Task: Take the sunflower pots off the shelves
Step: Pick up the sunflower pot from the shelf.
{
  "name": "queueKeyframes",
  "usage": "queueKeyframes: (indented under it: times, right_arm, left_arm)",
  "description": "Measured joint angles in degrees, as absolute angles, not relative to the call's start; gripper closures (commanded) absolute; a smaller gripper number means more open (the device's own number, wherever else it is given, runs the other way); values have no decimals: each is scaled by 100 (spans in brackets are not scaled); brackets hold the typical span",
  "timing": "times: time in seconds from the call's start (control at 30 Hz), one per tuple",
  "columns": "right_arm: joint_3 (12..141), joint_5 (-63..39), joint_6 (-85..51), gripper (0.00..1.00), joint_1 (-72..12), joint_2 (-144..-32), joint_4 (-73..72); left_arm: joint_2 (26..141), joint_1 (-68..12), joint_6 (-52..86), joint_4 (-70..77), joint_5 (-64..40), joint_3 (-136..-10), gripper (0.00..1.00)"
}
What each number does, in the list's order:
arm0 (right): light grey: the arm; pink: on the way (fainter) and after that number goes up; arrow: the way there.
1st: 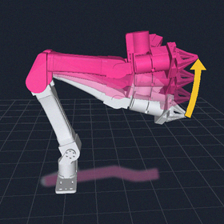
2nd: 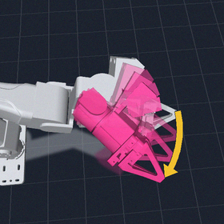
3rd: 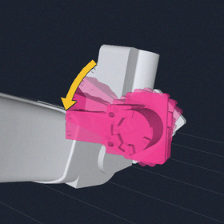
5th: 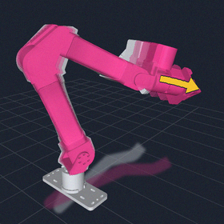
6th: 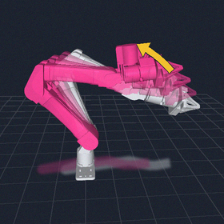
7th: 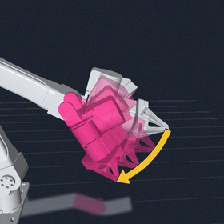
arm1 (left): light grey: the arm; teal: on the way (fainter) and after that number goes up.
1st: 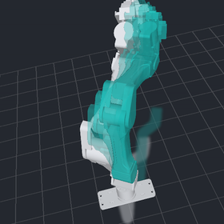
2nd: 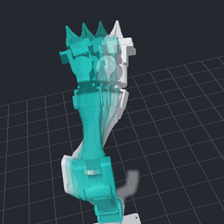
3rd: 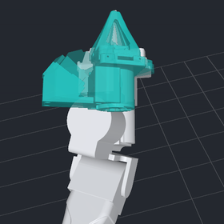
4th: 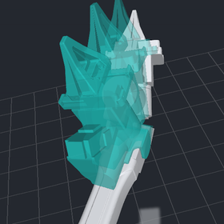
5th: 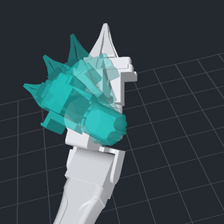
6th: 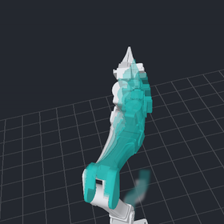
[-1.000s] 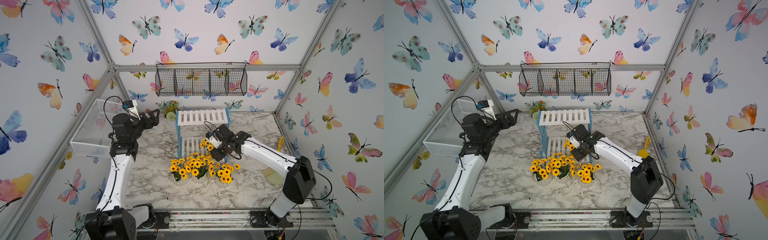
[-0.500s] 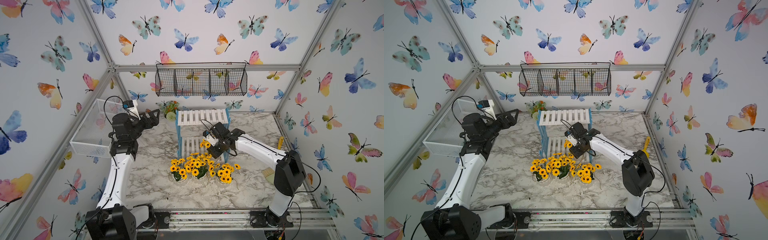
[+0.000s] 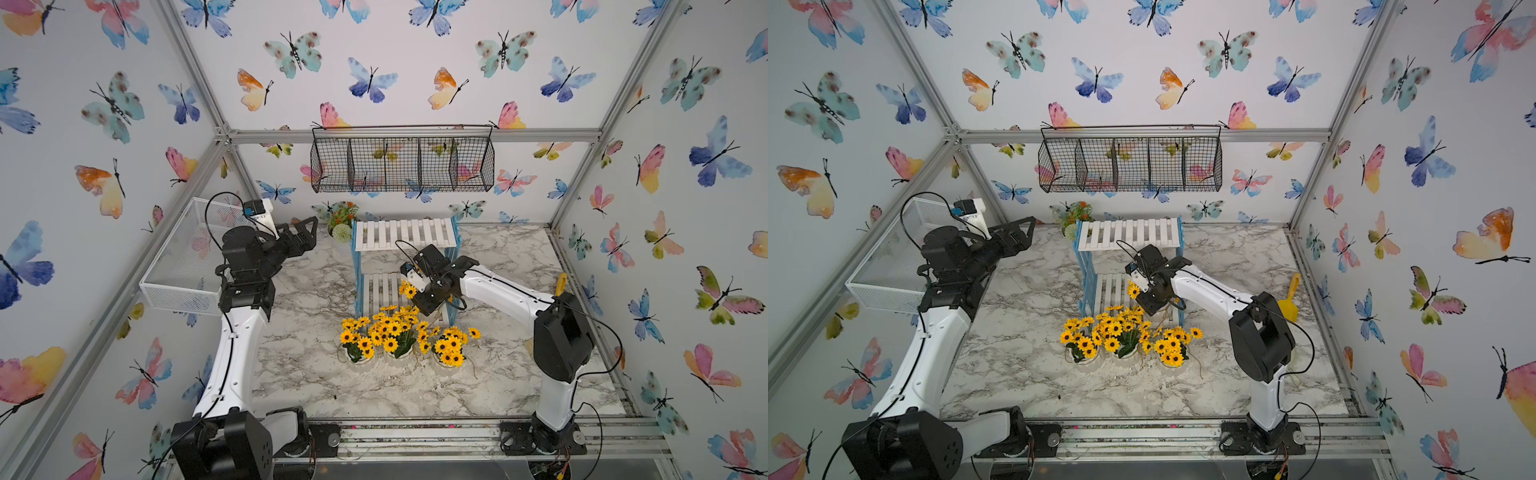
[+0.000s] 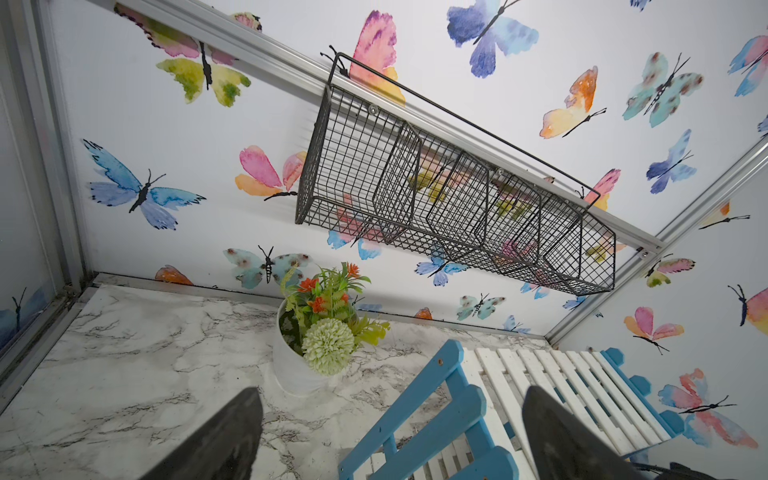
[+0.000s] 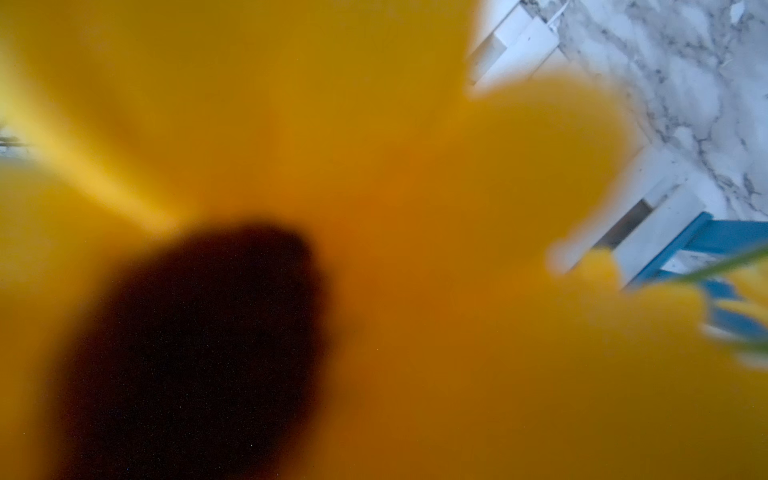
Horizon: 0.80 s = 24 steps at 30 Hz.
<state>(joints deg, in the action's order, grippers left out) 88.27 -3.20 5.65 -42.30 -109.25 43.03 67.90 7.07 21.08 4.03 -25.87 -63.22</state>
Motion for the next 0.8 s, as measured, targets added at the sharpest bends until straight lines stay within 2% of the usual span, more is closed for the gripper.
queueKeyframes:
  times: [0.17,0.27,0.8]
  right_arm:
    - [8932,-318,572,52,-4230,-11050,4309]
    - [8976,-303,578,60,-4230,-11083,4313]
    - [9052,-279,609,87,-4230,-11166,4366]
  left_arm:
    - [6790,714,2108,405,-2587,-6322,3]
    - [6790,716,2110,405,-2587,-6322,3]
    - [6792,751,2130,412,-2587,-6322,3]
